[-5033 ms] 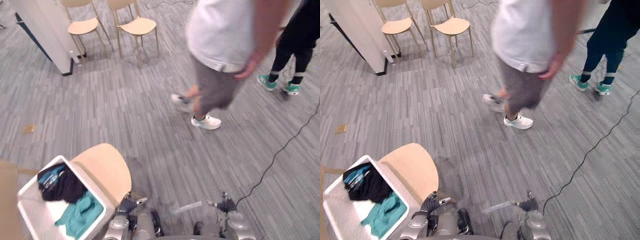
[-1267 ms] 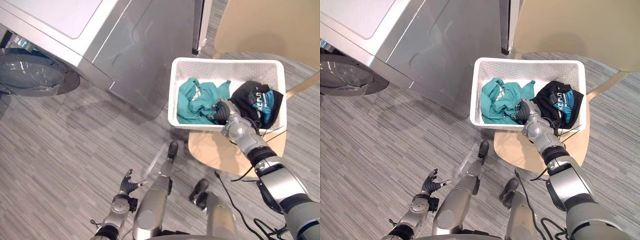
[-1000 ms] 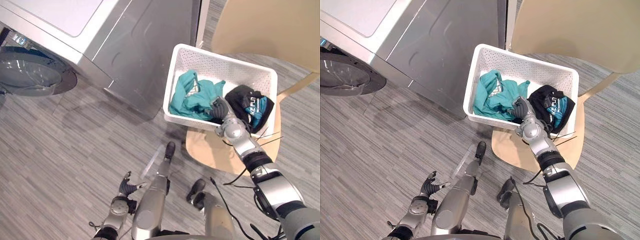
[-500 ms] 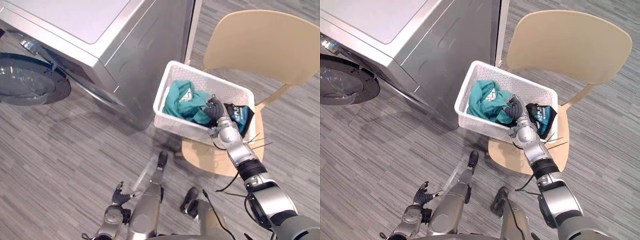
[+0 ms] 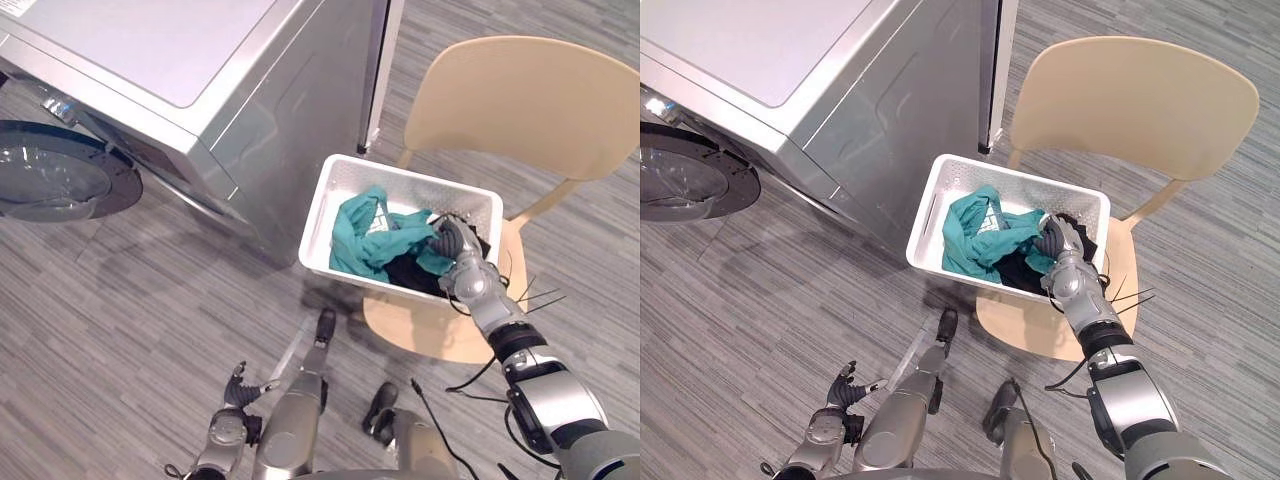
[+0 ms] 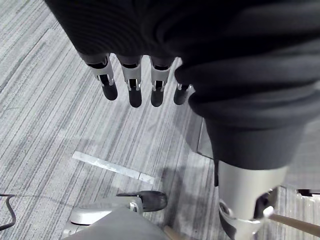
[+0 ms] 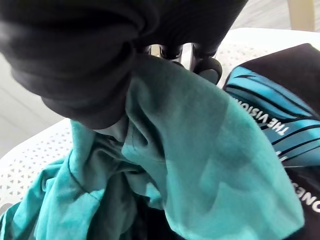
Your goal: Pick up the laundry basket with both hands and put the clothes into the washing machine.
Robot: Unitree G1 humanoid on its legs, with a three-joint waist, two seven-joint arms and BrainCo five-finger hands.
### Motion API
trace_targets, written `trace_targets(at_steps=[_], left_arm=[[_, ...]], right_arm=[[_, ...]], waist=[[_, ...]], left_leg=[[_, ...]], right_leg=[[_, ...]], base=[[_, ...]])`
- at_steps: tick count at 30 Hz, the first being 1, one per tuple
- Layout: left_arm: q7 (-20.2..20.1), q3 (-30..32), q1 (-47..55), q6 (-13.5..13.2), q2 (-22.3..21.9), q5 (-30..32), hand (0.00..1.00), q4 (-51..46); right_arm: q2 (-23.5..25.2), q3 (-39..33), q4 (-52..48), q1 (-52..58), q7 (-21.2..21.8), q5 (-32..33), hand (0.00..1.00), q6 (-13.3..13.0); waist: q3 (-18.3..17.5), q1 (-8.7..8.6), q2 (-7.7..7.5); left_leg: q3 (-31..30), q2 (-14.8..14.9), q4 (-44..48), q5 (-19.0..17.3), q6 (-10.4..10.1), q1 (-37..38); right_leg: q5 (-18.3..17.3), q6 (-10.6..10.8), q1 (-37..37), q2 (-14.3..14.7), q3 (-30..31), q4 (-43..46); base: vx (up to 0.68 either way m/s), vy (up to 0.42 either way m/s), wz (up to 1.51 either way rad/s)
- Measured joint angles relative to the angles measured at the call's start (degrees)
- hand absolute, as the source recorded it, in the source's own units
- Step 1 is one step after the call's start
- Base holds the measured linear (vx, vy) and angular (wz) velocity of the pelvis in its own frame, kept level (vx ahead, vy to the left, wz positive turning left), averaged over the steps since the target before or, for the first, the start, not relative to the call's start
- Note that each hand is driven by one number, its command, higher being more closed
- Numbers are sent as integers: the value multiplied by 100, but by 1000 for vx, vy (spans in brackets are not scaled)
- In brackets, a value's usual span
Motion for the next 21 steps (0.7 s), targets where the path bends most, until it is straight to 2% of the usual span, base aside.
trace_targets(at_steps=[3, 6, 10, 12, 14, 19, 21], left_arm=[[-7, 1, -8, 2, 1, -45, 0, 0], [-24, 8, -14, 6, 3, -111, 0, -3], [-133, 43, -14, 69, 12, -138, 0, -5], [-134, 105, -6, 80, 17, -136, 0, -6], [-142, 140, 34, 124, 45, -130, 0, -5], [-243, 167, 127, 198, 46, -124, 0, -4], [-241, 168, 204, 201, 49, -125, 0, -2]], right_arm=[[19, -183, -326, 107, 2, 483, 100, -57], [86, -381, -1103, 387, 13, 1301, 100, -134], [525, -618, -2234, 1096, 244, 2654, 100, -473], [836, -611, -2593, 1421, 453, 3321, 100, -562], [1237, -565, -3075, 1814, 805, 4260, 100, -630], [1731, -354, -4095, 2335, 1229, 5330, 100, -836], [1823, -118, -4494, 2364, 1351, 5629, 100, -903]], waist=[[0, -39, 0], [0, -114, -1], [-25, -145, -47], [-70, -168, -120], [-280, -159, -278], [-581, -171, -514], [-712, -129, -552]], left_leg=[[19, -2, -4, -22, -24, -2], [52, -11, -2, -44, -4, -1], [191, -24, 1, -93, 74, 167], [255, -33, -1, -139, 130, 325], [346, -21, -14, -219, 119, 444], [595, -21, -31, -398, 274, 839], [822, 56, -32, -477, 278, 889]], right_leg=[[0, 1, -1, -3, 13, -15], [3, 4, 3, -13, 36, -35], [15, 23, 159, -32, 161, -118], [15, 23, 340, -31, 180, -205], [15, 23, 462, -23, 245, -300], [50, 36, 845, -27, 459, -534], [171, 8, 853, 23, 663, -665]], base=[[4, -53, -2], [18, -40, -3], [40, -48, -13], [55, -79, -6], [40, -85, -14], [48, -61, -20], [8, -36, -59]])
